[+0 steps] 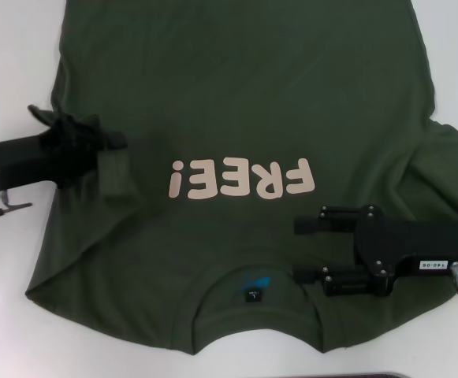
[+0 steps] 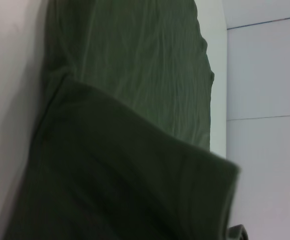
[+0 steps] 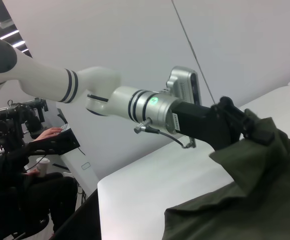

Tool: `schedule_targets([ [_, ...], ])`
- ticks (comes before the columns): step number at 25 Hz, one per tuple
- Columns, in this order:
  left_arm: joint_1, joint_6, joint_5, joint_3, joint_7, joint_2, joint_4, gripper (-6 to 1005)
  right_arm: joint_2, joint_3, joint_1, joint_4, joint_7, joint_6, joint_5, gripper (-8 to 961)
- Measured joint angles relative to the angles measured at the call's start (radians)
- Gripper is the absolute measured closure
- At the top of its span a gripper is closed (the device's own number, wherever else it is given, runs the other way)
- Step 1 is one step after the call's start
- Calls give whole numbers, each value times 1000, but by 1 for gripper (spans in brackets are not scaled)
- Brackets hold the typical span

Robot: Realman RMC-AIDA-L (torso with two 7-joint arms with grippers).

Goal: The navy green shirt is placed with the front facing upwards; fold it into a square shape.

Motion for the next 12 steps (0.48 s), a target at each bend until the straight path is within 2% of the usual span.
schedule_targets([
  [3, -10, -32, -1, -3, 11, -8, -27, 949, 0, 0, 0, 0, 0, 0, 0, 156],
  [8, -20, -90, -4, -10, 38, -46, -33, 894, 0, 0, -2, 1, 0, 1, 0, 156],
  [10, -19, -99, -15, -12, 66, -52, -33, 873, 0, 0, -4, 1, 0, 2, 0, 156],
  [12, -13, -101, -29, -14, 73, -48, -34, 851, 0, 0, -6, 1, 0, 2, 0, 156],
])
